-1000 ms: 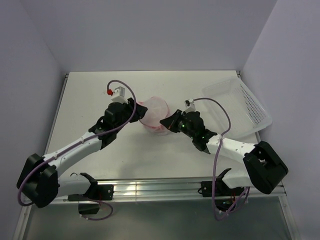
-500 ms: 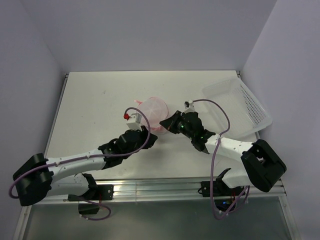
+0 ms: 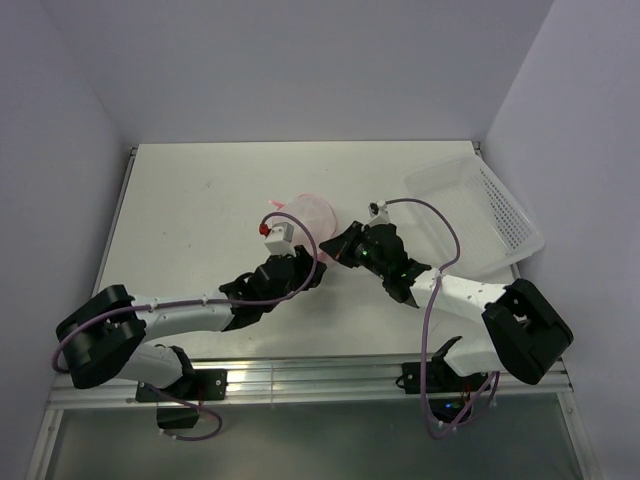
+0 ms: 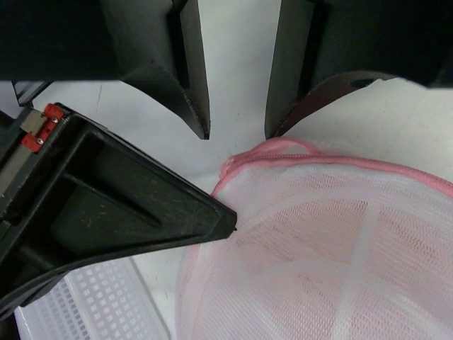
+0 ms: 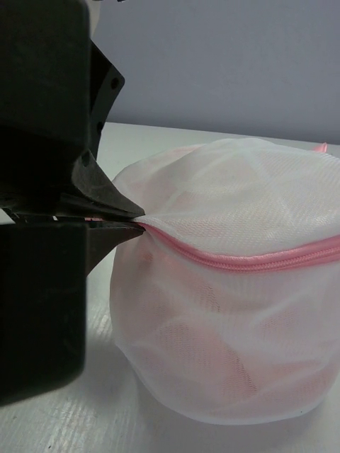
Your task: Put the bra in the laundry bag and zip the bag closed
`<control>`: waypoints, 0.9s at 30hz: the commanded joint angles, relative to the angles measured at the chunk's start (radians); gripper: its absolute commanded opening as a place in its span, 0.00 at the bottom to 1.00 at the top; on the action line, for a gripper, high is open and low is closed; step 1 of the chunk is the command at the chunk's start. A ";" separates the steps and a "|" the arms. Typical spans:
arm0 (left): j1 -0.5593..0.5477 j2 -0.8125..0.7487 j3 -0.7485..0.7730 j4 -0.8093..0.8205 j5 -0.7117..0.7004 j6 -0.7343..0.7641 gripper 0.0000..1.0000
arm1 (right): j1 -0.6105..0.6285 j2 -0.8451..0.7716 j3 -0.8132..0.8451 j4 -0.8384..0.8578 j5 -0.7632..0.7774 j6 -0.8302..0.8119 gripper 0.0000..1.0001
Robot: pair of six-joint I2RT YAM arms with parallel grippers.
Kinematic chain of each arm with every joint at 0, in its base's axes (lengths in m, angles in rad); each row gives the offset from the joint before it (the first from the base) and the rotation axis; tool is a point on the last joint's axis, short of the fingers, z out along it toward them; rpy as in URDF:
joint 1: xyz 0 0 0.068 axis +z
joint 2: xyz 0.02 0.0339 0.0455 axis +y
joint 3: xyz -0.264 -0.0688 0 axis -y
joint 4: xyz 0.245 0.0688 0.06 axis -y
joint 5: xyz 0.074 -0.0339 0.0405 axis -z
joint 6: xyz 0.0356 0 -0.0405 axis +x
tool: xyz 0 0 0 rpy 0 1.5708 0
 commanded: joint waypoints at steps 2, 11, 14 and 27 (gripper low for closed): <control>-0.001 0.026 0.042 0.090 -0.068 0.028 0.43 | 0.007 -0.036 -0.012 0.036 0.006 0.013 0.00; -0.001 0.046 0.039 0.159 -0.126 0.052 0.41 | 0.007 -0.054 -0.023 0.038 0.003 0.021 0.00; -0.001 0.045 0.032 0.193 -0.134 0.071 0.37 | 0.008 -0.054 -0.020 0.029 0.007 0.015 0.00; -0.001 0.049 0.045 0.209 -0.114 0.115 0.18 | 0.007 -0.059 -0.015 0.009 0.013 0.007 0.00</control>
